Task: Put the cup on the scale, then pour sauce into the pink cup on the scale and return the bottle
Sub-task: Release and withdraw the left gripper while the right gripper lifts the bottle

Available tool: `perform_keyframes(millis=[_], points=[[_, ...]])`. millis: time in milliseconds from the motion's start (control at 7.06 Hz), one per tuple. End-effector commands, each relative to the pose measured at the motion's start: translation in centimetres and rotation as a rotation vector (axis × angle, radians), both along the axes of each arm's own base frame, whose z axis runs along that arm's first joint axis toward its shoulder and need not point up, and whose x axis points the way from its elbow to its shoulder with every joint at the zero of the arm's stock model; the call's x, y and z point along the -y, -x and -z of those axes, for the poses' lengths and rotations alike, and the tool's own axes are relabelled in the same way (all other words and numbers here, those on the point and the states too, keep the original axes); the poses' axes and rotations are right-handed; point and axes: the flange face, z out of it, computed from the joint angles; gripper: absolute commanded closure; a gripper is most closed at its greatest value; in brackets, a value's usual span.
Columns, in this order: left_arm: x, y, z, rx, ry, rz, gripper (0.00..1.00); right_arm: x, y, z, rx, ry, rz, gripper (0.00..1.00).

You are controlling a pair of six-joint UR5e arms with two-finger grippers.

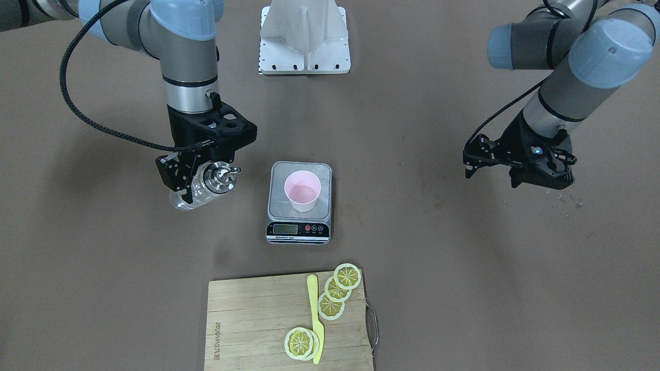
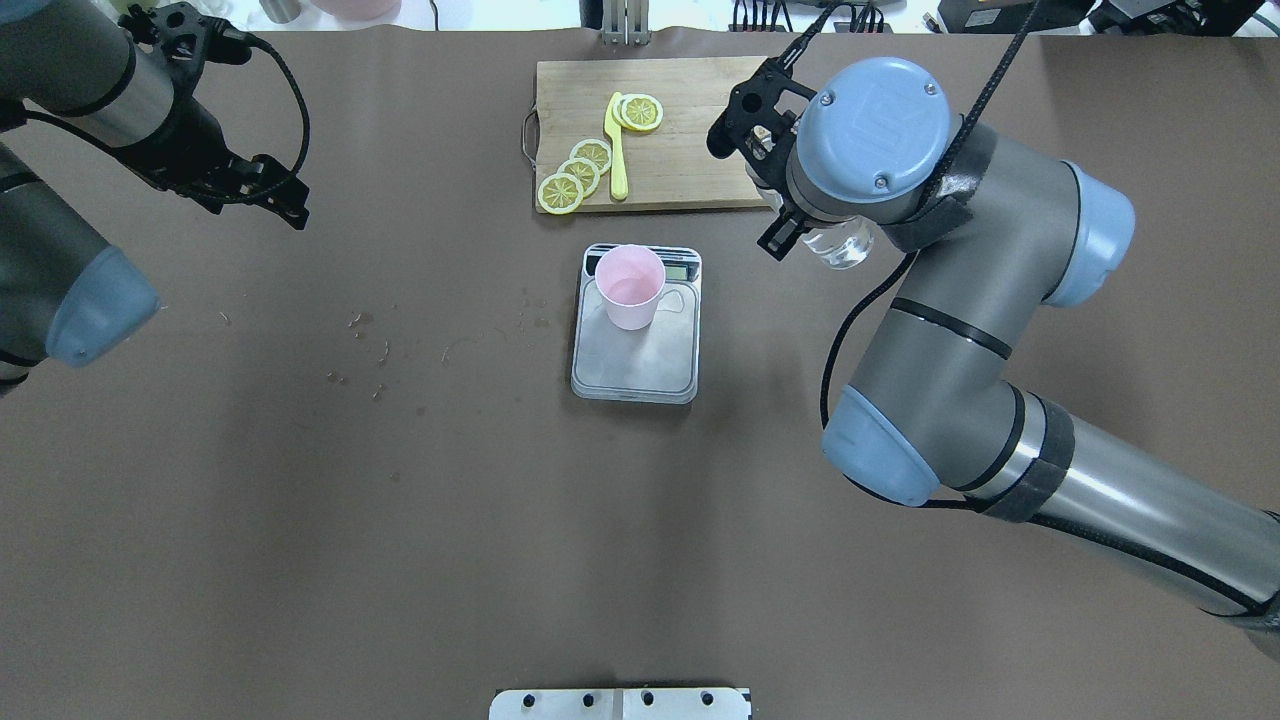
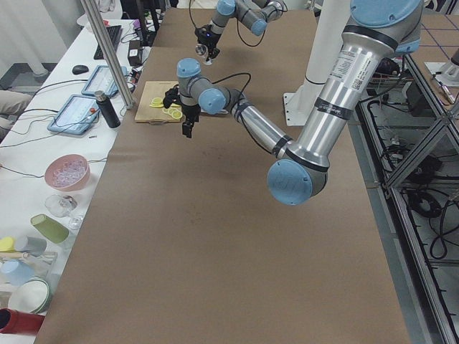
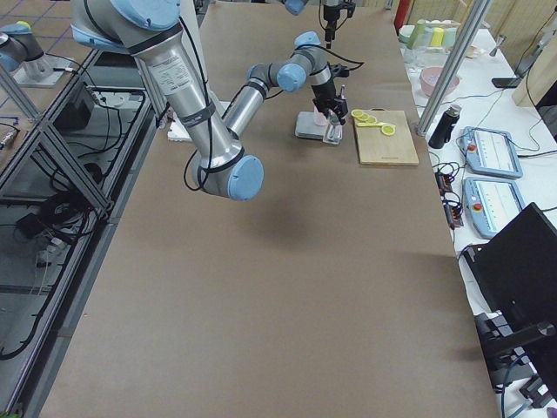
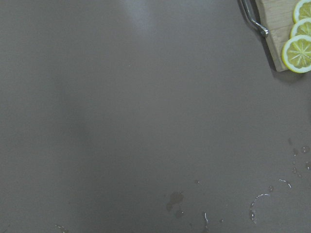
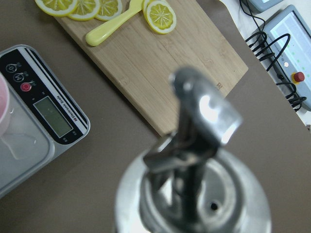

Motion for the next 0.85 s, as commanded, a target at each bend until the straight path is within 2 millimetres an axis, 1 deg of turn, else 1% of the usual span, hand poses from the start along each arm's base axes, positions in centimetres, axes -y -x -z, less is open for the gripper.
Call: perform_keyframes(millis=[0,283,425,567,708], points=[[-0.2,0.3,-1.3,0.010,0.012,-0.001,0.03,0.0,1.0,1.4,-0.090,-0.097,-0.007,1.00],[-0.2,0.3,-1.3,0.011,0.014,-0.001,0.03,1.2,2.3,2.3,-0.126,-0.127,-0.043,1.00],[-0.2,0.3,-1.4,0.011,0.014,-0.001,0.03,1.0,3.1,2.4,-0.168,-0.173,-0.073,1.00],[-0.2,0.2,-1.4,0.012,0.015,-0.002,0.03,0.7,4.3,1.8,-0.219,-0.205,-0.076,1.00],[-0.1,0.2,-1.5,0.012,0.017,0.000,0.03,0.2,5.1,1.9,-0.274,-0.263,-0.079,1.00]])
